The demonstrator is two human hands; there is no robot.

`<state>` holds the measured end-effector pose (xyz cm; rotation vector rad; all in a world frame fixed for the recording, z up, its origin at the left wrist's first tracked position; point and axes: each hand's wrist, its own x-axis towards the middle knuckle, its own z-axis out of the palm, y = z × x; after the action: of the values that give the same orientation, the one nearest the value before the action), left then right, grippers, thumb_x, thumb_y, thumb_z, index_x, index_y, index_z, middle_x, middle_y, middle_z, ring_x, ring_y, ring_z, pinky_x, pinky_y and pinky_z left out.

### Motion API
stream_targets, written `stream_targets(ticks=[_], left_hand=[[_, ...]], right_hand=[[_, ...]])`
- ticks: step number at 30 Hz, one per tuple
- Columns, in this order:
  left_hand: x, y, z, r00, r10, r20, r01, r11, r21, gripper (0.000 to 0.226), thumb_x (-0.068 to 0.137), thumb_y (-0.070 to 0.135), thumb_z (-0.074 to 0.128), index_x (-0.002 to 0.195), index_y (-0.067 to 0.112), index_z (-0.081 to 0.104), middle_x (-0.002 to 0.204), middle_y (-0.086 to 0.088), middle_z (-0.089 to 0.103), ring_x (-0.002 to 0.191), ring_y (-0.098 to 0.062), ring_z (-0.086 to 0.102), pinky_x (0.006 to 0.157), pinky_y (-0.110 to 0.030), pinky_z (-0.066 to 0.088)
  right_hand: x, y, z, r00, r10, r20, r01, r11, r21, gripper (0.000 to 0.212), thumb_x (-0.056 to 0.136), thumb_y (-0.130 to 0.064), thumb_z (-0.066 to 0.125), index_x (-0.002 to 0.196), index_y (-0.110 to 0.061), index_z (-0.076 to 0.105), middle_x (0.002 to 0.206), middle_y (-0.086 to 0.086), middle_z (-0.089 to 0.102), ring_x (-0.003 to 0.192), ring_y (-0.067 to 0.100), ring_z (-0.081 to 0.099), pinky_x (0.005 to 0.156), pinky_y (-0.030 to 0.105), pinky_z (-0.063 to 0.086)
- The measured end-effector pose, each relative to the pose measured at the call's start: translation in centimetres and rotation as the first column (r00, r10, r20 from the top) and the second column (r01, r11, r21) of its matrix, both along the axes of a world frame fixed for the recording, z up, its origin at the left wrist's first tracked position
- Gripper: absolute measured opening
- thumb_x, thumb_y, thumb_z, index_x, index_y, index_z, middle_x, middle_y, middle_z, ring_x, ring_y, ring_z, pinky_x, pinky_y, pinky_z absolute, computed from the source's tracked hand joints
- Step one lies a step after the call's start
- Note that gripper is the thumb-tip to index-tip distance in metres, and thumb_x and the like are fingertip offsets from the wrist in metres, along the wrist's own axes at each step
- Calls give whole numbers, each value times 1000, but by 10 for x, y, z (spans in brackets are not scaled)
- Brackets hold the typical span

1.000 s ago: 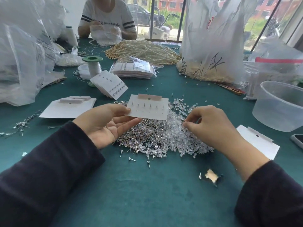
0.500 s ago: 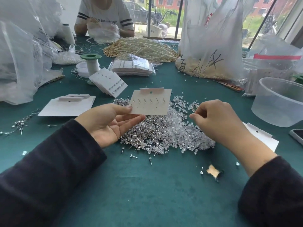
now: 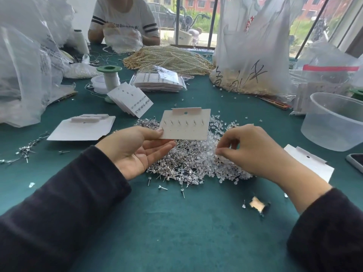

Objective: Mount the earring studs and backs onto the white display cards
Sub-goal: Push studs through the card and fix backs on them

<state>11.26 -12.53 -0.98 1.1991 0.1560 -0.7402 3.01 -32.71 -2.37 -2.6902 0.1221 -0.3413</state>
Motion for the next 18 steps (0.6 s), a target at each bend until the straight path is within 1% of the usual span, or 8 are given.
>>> stream_targets(ticks=[4, 7, 9, 11, 12, 15, 16, 18], left_hand=[[-3, -3, -1, 1000, -8, -3, 8, 1000, 6, 13, 86, -3, 49, 74, -4, 56, 57, -18, 67, 47, -21, 66, 44, -24, 55], [-4, -4, -1, 1000, -5, 2, 5, 1000, 4, 14, 85, -5, 50, 72, -5, 55, 57, -19, 67, 47, -22, 66, 46, -25, 56], [-5, -4, -2, 1000, 5, 11, -5, 1000, 9, 14, 84, -5, 51, 71, -5, 54, 56, -19, 66, 47, -23, 66, 45, -25, 56], [-7, -4, -2, 999, 14, 29, -14, 1000, 20, 12, 84, -6, 52, 72, -5, 55, 57, -19, 67, 48, -23, 67, 45, -25, 55], [-7, -5, -2, 999, 13, 40, -14, 1000, 25, 11, 84, -5, 52, 73, -5, 55, 57, -19, 67, 49, -23, 67, 45, -25, 55], [-9, -6, -2, 998, 5, 70, -9, 999, 46, 10, 84, -5, 52, 75, -4, 56, 57, -18, 67, 49, -23, 67, 46, -25, 56], [-10, -7, -2, 997, 4, 79, -9, 998, 55, 10, 84, -5, 52, 75, -4, 55, 56, -18, 67, 48, -22, 67, 46, -25, 56], [-11, -8, -3, 996, 4, 93, -10, 998, 68, 11, 84, -5, 51, 74, -5, 55, 55, -17, 67, 47, -22, 66, 45, -24, 55]], right_hand=[[0, -2, 2, 992, -72, 101, 65, 995, 72, 14, 78, -30, 71, 67, -24, 65, 60, -12, 61, 55, -1, 53, 52, 4, 36], [0, -2, 2, 991, -95, 99, 84, 990, 115, 19, 78, -31, 71, 64, -20, 67, 57, -6, 62, 51, 1, 52, 50, 5, 38], [0, -1, 3, 989, -111, 99, 95, 982, 162, 16, 79, -28, 71, 66, -19, 68, 58, -3, 65, 52, 5, 55, 51, 8, 40], [0, -1, 5, 982, -142, 124, 104, 957, 271, 9, 78, -20, 72, 69, -19, 70, 61, -1, 67, 56, 11, 59, 57, 18, 45], [0, -1, 6, 978, -159, 138, 107, 940, 323, 8, 77, -17, 72, 70, -19, 71, 62, -1, 68, 56, 11, 58, 57, 21, 45], [-2, 0, 9, 972, -184, 143, 109, 901, 419, 11, 77, -11, 71, 72, -21, 72, 65, -5, 69, 55, 2, 57, 58, 17, 45], [-2, 0, 10, 973, -183, 138, 110, 901, 419, 13, 77, -10, 70, 73, -22, 72, 66, -6, 69, 55, 1, 58, 58, 15, 45], [-3, 1, 10, 978, -178, 112, 125, 919, 373, 14, 78, -10, 69, 75, -23, 73, 67, -9, 69, 56, -2, 58, 56, 10, 43]])
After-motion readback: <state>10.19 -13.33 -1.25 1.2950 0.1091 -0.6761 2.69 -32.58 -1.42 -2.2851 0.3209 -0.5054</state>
